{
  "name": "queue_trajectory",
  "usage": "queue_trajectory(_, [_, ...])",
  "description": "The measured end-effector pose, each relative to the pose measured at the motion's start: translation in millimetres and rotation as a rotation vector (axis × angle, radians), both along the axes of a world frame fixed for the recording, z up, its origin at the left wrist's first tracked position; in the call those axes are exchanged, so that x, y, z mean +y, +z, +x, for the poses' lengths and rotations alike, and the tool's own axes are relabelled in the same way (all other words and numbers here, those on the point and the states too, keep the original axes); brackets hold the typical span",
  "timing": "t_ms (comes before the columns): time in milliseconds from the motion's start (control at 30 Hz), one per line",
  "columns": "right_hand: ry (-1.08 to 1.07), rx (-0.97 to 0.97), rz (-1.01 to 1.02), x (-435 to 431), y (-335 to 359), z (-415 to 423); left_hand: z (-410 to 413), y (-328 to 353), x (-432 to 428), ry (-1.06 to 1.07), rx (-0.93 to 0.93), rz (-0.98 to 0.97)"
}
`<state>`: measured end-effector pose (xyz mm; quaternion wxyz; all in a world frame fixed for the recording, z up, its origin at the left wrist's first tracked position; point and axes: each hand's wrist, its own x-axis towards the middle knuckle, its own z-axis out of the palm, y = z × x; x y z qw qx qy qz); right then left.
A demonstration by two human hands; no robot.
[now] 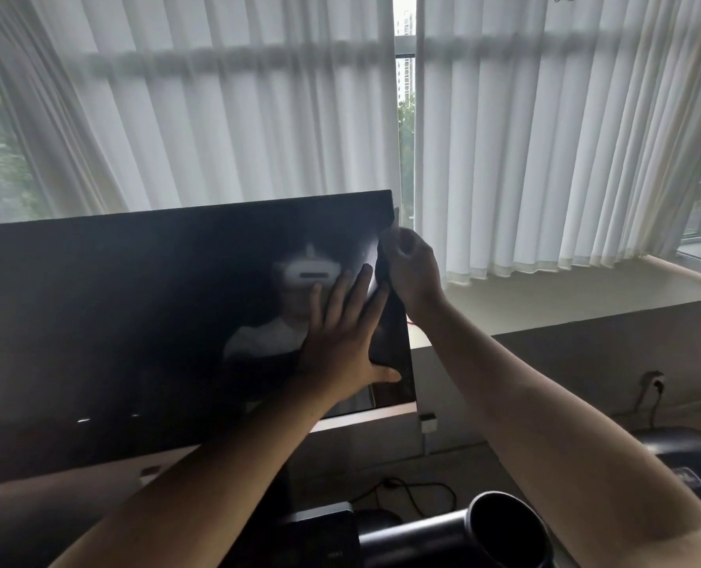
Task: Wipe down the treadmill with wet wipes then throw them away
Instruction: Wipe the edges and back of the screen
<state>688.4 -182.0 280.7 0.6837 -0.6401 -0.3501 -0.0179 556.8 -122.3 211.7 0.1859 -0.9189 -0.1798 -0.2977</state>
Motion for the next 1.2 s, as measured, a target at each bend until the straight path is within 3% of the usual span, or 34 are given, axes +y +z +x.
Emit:
queue_trajectory(200, [0.028, 0.017, 0.020, -9.4, -39.4, -0.4, 1.0, 0.4, 0.2, -0.006, -0.008, -0.045])
queue_trajectory(367, [0.025, -0.010, 0.020, -8.0, -9.3, -0.3, 3.9, 11.3, 1.5, 0.017, -0.141, -0.084])
queue_trajectory(500, [0.032, 0.048, 0.041, 0.6, 18.2, -0.8, 6.7, 22.8, 5.8, 0.065, -0.131, -0.098])
queue_trajectory(867, [0.091, 0.083, 0.052, -8.7, -27.4, -1.3, 9.0, 16.9, 9.1, 0.038, -0.200, -0.080])
queue_trajectory(1067, [0.195, 0.124, 0.096, -14.9, -3.9, 0.5, 8.8, 17.2, 9.7, 0.045, -0.187, -0.080])
queue_trajectory(1200, [0.129, 0.077, 0.078, -6.4, 6.1, 0.4, 8.2, 18.0, 9.0, 0.051, -0.169, -0.085])
